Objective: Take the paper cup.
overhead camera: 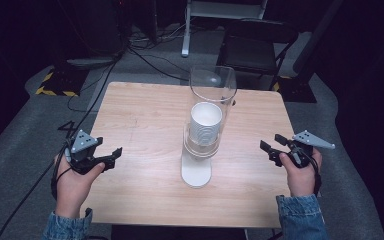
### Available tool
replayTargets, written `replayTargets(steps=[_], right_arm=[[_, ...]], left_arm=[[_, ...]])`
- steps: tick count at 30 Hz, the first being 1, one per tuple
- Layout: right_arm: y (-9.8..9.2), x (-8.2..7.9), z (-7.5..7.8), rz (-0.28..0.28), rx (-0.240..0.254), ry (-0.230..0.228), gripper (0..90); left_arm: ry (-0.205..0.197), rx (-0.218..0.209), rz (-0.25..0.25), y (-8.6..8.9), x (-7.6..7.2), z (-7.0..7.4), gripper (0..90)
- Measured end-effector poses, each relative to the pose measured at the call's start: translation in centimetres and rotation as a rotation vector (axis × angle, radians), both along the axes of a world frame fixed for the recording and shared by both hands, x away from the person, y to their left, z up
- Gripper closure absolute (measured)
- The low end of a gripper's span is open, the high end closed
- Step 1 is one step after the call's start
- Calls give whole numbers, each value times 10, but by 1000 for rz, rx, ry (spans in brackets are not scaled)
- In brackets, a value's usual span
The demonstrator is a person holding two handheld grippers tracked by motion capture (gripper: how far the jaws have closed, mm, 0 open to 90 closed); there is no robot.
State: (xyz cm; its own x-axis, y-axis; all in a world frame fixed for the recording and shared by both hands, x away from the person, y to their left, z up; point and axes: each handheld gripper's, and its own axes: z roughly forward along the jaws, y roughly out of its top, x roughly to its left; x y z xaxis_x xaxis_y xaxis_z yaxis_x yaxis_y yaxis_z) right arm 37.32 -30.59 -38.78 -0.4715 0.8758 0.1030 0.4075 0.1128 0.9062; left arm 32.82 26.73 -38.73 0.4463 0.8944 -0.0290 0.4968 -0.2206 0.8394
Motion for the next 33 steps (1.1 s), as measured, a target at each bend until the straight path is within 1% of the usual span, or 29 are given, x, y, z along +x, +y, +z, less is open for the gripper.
replayTargets(steps=[2,6,10,12,16,20,21,23,24,26,27,28,29,31,33], right_arm=[[0,-1,0,0,1,0,310],[0,-3,1,8,2,-1,303],[1,-3,0,8,0,-4,293],[3,-3,0,14,2,-6,293],[9,-3,0,25,1,-13,293],[17,-4,0,62,4,-15,291],[22,-4,0,87,7,-12,285],[24,-4,0,94,7,-9,283],[28,-3,-2,112,12,-3,281],[29,-3,-2,118,18,-5,279],[33,-4,-1,136,23,-5,274],[33,-4,-1,136,23,-5,274],[38,-5,0,157,21,-7,270],[41,-5,0,162,21,-10,270],[48,-6,0,197,22,-8,269]], left_arm=[[-2,-2,3,-1,0,1,247],[-5,0,-10,-5,2,2,247],[3,2,-19,-6,4,0,246],[16,3,-23,-6,4,-1,246],[10,4,-18,-5,3,0,243],[10,-1,-24,-8,3,0,243],[11,-1,-25,-8,3,0,243],[14,2,-29,-8,4,0,243],[15,2,-30,-8,4,0,243],[15,2,-30,-8,3,0,243],[13,2,-30,-8,3,0,243],[13,2,-30,-8,3,0,243],[16,1,-31,-9,2,-1,243],[16,1,-31,-9,2,-1,243],[16,-2,-30,-10,2,-1,243]])
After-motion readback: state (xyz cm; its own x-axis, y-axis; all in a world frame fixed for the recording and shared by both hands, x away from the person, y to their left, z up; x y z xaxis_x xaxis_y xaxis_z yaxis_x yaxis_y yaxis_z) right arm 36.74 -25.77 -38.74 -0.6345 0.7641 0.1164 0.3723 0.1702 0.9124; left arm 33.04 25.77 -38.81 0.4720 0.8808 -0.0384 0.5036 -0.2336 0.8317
